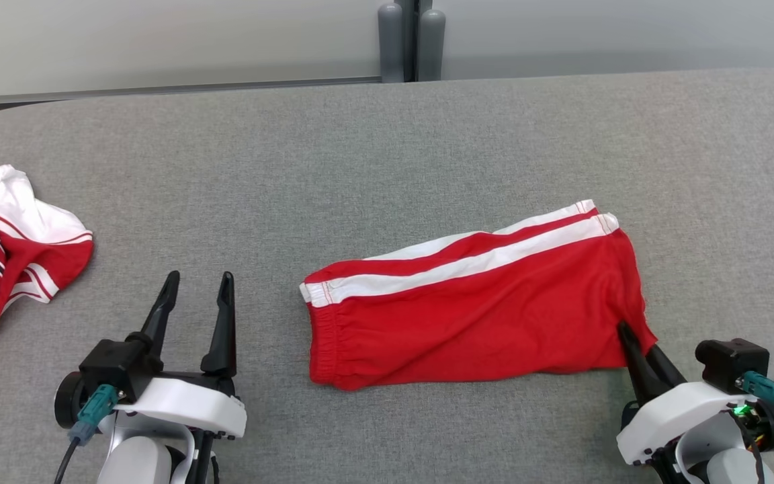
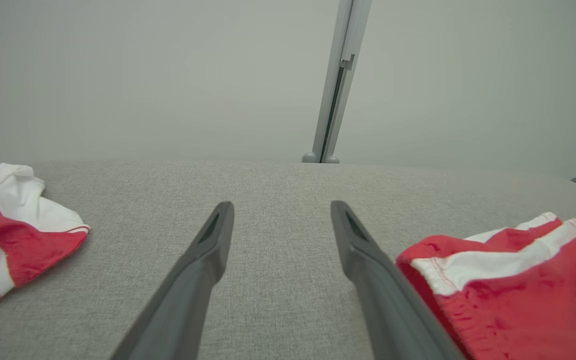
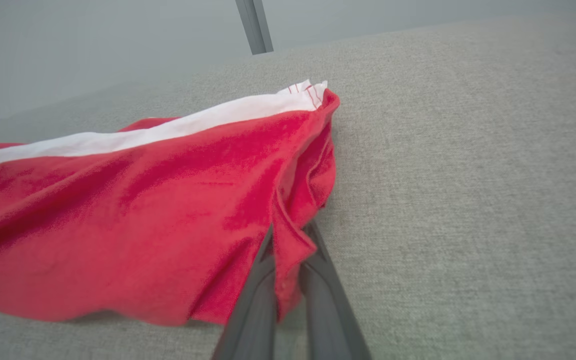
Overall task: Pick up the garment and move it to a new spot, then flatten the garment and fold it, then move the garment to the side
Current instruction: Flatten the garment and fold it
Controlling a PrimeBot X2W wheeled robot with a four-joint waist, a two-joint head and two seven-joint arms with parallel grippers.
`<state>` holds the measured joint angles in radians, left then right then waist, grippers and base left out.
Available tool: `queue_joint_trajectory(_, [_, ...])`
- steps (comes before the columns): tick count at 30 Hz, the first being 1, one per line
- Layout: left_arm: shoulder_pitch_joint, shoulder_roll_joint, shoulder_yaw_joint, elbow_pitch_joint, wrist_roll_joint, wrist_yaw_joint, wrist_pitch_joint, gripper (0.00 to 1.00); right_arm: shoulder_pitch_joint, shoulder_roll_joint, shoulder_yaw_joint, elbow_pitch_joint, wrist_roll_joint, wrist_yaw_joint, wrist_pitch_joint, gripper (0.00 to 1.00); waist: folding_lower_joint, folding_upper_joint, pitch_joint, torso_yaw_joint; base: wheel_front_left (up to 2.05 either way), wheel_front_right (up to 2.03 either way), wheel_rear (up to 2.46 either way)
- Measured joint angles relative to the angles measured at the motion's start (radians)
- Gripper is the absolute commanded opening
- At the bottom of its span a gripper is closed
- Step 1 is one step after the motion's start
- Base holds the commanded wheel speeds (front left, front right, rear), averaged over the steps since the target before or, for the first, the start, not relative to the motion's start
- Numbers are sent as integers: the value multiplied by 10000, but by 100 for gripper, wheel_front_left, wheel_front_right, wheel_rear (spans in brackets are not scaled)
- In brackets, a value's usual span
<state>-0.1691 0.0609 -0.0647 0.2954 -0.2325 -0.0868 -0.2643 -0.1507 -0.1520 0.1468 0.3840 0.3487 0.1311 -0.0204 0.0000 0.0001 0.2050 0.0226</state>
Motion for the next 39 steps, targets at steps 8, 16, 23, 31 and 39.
queue_joint_trajectory(8, [13,-17,-161,113,6,13,0,100,-350,163,627,-1302,-435,-2,265,0,0,0,-242,183,0,0,0])
queue_joint_trajectory(16, [3,-33,-284,96,-58,42,0,100,-1334,504,2941,-2368,-372,-2,652,0,0,0,-361,493,0,0,0])
queue_joint_trajectory(23, [7,-52,-324,23,-163,121,0,100,-1221,711,4991,-2220,366,-2,932,0,0,0,-353,886,0,0,0])
queue_joint_trajectory(31, [11,-69,-360,33,-230,176,0,100,-713,449,5783,-1281,631,-2,982,100,0,0,-296,1017,0,0,0])
queue_joint_trajectory(39, [19,13,-234,15,-138,324,2,100,-830,593,5233,-1889,637,-2,-575,100,0,0,-336,696,0,0,0])
